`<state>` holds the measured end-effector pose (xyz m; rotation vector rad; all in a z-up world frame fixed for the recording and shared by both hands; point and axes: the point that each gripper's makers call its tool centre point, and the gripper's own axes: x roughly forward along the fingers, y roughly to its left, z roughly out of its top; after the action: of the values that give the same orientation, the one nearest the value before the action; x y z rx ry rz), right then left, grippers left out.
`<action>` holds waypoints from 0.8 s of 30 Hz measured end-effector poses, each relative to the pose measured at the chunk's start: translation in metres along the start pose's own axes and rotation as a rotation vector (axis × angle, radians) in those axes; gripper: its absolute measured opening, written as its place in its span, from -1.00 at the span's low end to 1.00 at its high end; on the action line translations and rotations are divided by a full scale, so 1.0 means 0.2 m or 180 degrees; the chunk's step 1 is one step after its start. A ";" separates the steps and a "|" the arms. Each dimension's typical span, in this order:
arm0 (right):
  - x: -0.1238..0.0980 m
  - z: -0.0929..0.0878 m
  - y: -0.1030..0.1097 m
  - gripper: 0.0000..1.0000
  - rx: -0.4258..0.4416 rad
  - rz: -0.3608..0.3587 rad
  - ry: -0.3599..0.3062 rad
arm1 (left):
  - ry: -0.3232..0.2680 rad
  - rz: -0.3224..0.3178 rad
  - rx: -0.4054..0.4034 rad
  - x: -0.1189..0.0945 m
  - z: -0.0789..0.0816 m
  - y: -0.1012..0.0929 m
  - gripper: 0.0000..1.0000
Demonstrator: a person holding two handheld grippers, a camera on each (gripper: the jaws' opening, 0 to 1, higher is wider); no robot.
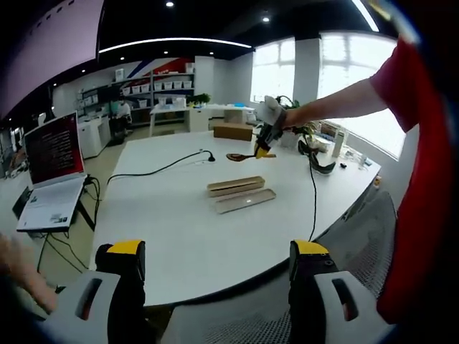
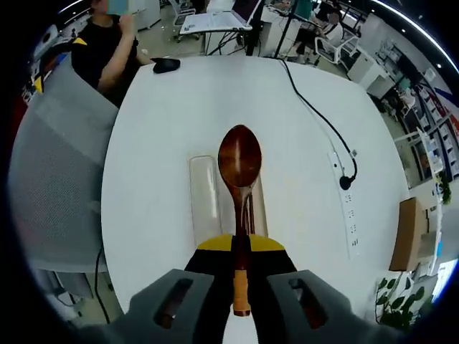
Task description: Arrange the utensils inside the cutlery case until each visible utensil rests in its matching compartment.
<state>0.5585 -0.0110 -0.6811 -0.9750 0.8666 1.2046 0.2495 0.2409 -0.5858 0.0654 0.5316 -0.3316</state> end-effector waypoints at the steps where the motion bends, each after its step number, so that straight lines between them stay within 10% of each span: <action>1: 0.00 0.00 -0.01 -0.97 0.0017 -0.0002 -0.0009 | 0.0002 0.0005 0.0003 0.00 0.00 0.00 0.69; 24: 0.20 0.01 -0.07 -0.97 0.0098 0.0124 -0.0048 | 0.0089 0.0092 -0.0049 0.03 -0.03 0.04 0.68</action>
<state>0.5786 0.0024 -0.7158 -0.9269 0.8933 1.2268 0.2553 0.2481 -0.5939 0.0628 0.5603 -0.2986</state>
